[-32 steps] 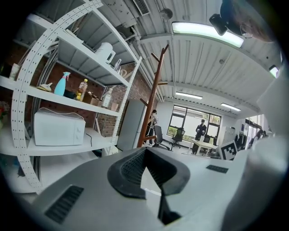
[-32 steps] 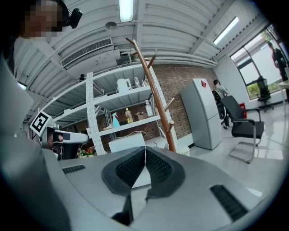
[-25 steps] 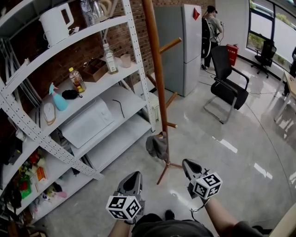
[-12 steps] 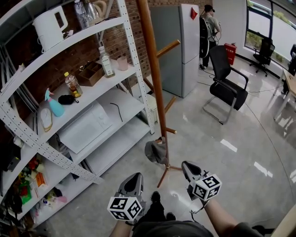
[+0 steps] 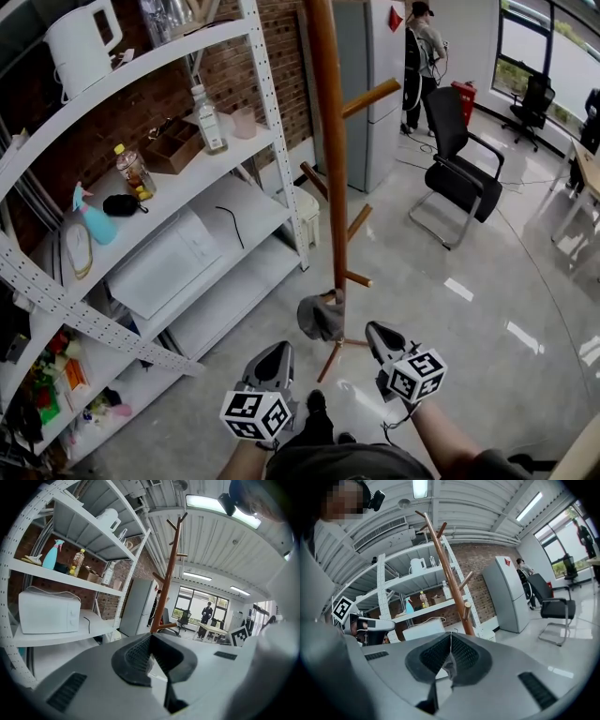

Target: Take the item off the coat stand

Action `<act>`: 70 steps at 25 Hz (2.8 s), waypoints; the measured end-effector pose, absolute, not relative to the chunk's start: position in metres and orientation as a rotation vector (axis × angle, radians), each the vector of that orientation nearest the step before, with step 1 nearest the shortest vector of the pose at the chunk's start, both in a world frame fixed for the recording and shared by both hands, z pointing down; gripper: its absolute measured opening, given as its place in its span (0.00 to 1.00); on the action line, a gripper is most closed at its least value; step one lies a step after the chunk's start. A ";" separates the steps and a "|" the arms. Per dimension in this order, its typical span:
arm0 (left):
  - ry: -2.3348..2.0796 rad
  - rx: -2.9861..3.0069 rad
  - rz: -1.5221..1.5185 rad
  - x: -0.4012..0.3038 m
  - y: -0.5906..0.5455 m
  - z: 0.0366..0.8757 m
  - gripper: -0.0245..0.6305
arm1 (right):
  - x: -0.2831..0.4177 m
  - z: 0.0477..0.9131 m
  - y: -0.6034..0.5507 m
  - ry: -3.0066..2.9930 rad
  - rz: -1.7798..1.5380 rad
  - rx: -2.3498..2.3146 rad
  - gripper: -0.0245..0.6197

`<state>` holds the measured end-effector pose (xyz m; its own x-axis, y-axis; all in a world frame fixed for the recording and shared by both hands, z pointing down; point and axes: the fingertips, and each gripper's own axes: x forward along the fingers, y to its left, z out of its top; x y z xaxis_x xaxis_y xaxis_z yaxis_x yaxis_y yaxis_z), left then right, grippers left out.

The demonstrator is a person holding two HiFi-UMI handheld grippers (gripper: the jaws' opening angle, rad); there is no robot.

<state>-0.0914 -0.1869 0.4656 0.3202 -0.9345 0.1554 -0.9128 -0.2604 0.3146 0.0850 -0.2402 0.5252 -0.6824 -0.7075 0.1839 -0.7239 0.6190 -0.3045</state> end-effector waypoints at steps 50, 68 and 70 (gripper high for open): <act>-1.393 2.270 0.068 -0.119 -0.327 0.541 0.05 | -0.003 0.632 -0.315 -2.585 0.742 0.904 0.31; -1.423 2.272 0.037 -0.112 -0.323 0.528 0.05 | 0.006 0.609 -0.309 -2.631 0.626 0.893 0.11; -1.427 2.279 0.032 -0.111 -0.322 0.524 0.05 | 0.007 0.604 -0.308 -2.633 0.611 0.889 0.11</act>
<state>-0.1110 -0.3219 0.5244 0.4650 -0.8488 0.2516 -0.8594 -0.3644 0.3588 0.0068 -0.3084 0.6043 -0.7653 -0.5030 0.4017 -0.6284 0.7187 -0.2975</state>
